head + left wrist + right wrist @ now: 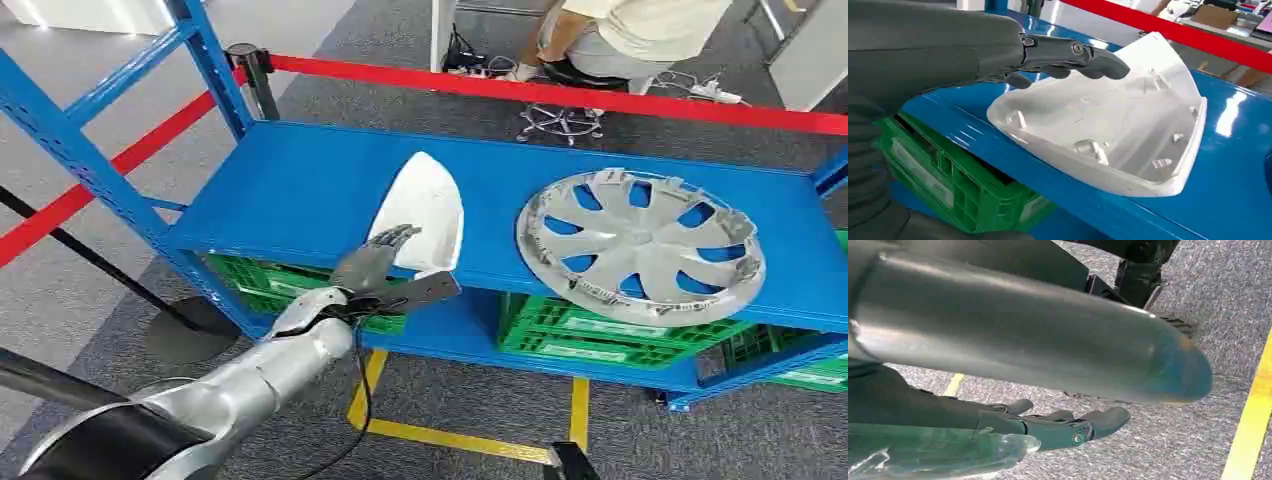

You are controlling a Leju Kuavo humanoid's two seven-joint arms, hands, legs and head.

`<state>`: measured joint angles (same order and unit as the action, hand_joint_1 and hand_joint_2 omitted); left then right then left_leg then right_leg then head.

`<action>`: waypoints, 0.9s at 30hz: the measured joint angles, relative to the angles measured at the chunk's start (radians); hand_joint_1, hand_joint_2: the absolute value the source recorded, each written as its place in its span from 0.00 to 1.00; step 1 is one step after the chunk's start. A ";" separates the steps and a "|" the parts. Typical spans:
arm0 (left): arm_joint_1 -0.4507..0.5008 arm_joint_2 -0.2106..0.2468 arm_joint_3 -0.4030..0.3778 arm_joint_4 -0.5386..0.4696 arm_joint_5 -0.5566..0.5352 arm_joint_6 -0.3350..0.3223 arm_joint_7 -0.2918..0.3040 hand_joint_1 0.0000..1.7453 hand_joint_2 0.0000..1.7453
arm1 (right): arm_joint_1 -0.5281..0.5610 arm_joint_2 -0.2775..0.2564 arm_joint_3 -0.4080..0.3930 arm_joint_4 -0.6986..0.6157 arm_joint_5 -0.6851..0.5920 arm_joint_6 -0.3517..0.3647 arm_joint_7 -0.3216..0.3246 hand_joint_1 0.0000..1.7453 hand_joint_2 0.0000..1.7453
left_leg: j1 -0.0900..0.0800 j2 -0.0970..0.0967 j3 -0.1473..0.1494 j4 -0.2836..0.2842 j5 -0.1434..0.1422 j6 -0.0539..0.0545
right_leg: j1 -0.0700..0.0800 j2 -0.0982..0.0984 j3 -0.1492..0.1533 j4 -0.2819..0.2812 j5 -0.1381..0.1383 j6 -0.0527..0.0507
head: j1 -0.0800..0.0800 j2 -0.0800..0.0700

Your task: Take the parts from the cabinet and place them on the table.

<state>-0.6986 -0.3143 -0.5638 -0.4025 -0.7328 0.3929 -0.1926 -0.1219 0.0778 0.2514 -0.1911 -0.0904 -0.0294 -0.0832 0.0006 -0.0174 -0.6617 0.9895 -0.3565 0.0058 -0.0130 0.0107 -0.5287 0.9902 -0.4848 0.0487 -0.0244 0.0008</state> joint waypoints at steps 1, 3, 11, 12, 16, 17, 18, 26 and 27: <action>0.000 0.000 0.000 0.001 0.000 0.000 0.000 0.01 1.00 | 0.000 0.000 0.000 0.000 0.000 0.000 0.000 0.00 0.00 | 0.000 0.000 0.000 0.000 0.000 0.000 | 0.000 0.000 0.000 0.000 0.000 0.000 | 0.000 0.000; 0.000 0.000 0.000 0.004 0.000 -0.003 0.000 0.62 1.00 | 0.000 0.000 0.000 0.000 0.001 0.000 0.000 0.00 0.00 | 0.000 0.000 0.000 0.000 0.000 0.000 | 0.000 0.000 0.000 0.000 0.000 0.000 | 0.000 0.000; 0.002 0.002 0.000 0.015 -0.005 -0.007 0.004 1.00 1.00 | 0.003 0.002 0.000 0.000 0.003 0.002 0.000 0.00 0.00 | 0.000 0.000 0.000 0.000 0.000 0.000 | 0.000 0.000 0.000 0.000 0.000 0.000 | 0.000 0.000; 0.002 0.003 0.000 0.015 -0.006 -0.006 0.004 1.00 1.00 | 0.004 0.002 0.000 0.000 0.004 0.002 0.000 0.00 0.00 | 0.000 0.000 0.000 0.000 0.000 0.000 | 0.000 0.000 0.000 0.000 0.000 0.000 | 0.000 0.000; 0.002 0.008 0.000 0.017 -0.012 -0.004 0.005 1.00 1.00 | 0.009 0.002 -0.001 0.000 0.005 0.002 -0.001 0.00 0.00 | 0.000 0.000 0.000 0.000 0.000 0.000 | 0.000 0.000 0.000 0.000 0.000 0.000 | 0.000 0.000; 0.002 0.009 0.000 0.017 -0.012 -0.003 0.005 1.00 1.00 | 0.009 0.002 -0.002 0.000 0.005 0.002 -0.002 0.00 0.00 | 0.000 0.000 0.000 0.000 0.000 0.000 | 0.000 0.000 0.000 0.000 0.000 0.000 | 0.000 0.000; 0.002 0.010 0.000 0.017 -0.014 -0.001 0.005 1.00 1.00 | 0.010 0.002 -0.005 0.000 0.005 0.002 -0.002 0.00 0.00 | 0.000 0.000 0.000 0.000 0.000 0.000 | 0.000 0.000 0.000 0.000 0.000 0.000 | 0.000 0.000; 0.003 0.015 0.000 0.017 -0.021 0.009 0.007 1.00 1.00 | 0.015 0.002 -0.014 0.000 0.008 0.003 -0.008 0.00 0.00 | 0.000 0.000 0.000 0.000 0.000 0.000 | 0.000 0.000 0.000 0.000 0.000 0.000 | 0.000 0.000; 0.003 0.016 0.000 0.017 -0.021 0.012 0.007 1.00 1.00 | 0.016 0.002 -0.016 0.000 0.008 0.003 -0.009 0.00 0.00 | 0.000 0.000 0.000 0.000 0.000 0.000 | 0.000 0.000 0.000 0.000 0.000 0.000 | 0.000 0.000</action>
<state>-0.6961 -0.2987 -0.5638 -0.3853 -0.7542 0.4047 -0.1858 -0.1058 0.0797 0.2358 -0.1911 -0.0824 -0.0267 -0.0923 0.0006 -0.0173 -0.6615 0.9895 -0.3564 0.0058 -0.0130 0.0107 -0.5284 0.9902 -0.4848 0.0487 -0.0248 0.0008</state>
